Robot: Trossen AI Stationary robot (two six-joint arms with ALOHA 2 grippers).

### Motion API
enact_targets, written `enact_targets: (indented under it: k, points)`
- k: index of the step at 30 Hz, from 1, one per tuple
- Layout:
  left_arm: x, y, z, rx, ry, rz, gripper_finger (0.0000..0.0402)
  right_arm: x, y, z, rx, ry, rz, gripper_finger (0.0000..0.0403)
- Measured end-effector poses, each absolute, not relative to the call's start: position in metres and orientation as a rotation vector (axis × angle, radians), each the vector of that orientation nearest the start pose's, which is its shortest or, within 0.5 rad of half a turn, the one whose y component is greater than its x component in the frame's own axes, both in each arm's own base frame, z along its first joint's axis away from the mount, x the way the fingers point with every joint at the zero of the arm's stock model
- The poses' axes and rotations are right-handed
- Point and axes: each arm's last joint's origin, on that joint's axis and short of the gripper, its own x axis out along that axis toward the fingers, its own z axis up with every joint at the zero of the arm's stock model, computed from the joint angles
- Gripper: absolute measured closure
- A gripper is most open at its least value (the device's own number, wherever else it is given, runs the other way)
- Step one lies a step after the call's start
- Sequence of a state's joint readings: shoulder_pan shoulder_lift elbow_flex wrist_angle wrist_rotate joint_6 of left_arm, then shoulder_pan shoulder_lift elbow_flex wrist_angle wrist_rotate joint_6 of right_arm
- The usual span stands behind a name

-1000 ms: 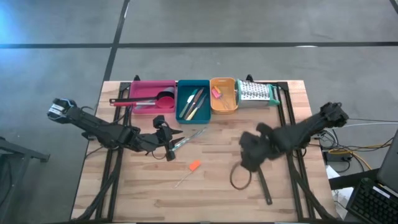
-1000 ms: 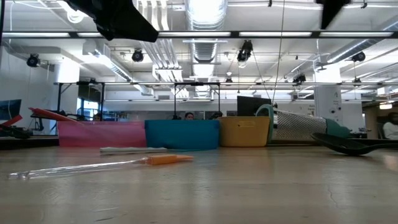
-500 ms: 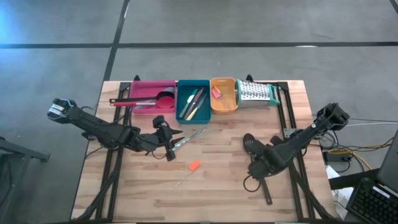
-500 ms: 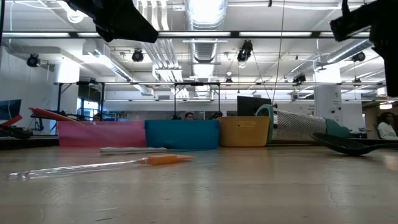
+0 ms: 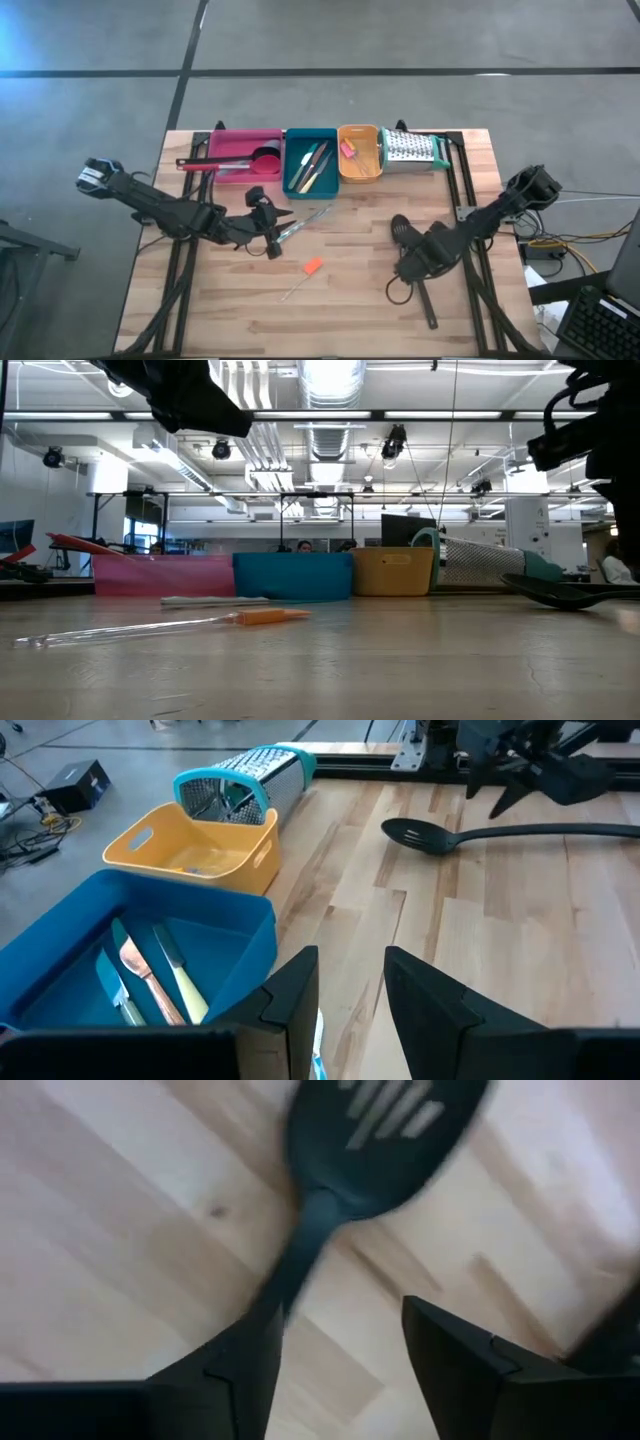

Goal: Pick & Place Kitchen Items
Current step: Put the black serving spoon with holes into the pink bin

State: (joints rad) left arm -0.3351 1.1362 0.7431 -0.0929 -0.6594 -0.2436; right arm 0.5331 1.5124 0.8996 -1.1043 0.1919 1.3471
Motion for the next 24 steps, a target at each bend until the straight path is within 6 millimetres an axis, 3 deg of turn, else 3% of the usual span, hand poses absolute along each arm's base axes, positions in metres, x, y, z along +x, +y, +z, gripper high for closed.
enact_targets:
  k: [15, 20, 24]
  points:
    - [0.231, -0.061, 0.26, -0.005, 0.385, 0.367, 0.028, 0.197, 0.1, 0.146, 0.531, 1.368, -0.724, 0.0177]
    - [0.23, -0.061, 0.26, -0.004, 0.386, 0.367, 0.028, 0.191, 0.097, 0.136, 0.533, 1.367, -0.723, 0.0187]
    - [0.23, -0.061, 0.259, -0.004, 0.387, 0.367, 0.028, 0.191, 0.097, 0.135, 0.529, 1.364, -0.713, 0.0219]
